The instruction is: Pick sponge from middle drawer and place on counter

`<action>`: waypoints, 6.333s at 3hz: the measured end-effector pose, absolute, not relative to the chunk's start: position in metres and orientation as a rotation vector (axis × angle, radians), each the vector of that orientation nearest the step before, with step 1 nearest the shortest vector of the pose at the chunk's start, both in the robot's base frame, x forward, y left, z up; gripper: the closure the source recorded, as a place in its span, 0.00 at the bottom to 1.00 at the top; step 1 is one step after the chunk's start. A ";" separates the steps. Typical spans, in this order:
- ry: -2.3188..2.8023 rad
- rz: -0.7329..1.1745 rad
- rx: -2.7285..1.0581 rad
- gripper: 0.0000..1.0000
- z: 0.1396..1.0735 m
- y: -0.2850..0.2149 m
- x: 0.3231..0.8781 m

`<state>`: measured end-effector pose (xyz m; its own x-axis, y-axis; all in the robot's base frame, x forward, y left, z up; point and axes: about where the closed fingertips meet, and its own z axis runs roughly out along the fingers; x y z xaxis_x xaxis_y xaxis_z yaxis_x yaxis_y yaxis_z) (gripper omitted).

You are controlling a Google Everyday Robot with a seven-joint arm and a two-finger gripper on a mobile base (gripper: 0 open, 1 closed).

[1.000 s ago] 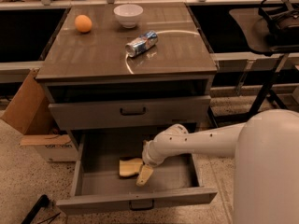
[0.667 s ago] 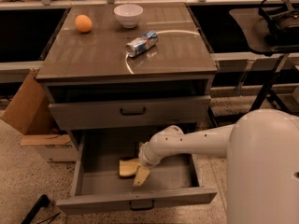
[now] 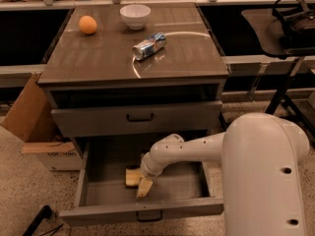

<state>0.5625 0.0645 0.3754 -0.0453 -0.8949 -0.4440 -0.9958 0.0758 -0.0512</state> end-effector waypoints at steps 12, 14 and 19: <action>1.509 0.239 -1.897 1.00 0.580 0.045 0.533; 1.416 0.144 -1.951 1.00 0.635 0.054 0.535; 1.061 -0.086 -1.997 1.00 0.822 0.071 0.561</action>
Offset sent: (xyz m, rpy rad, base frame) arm 0.0010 0.0006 -0.0121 0.0072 0.0226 0.0011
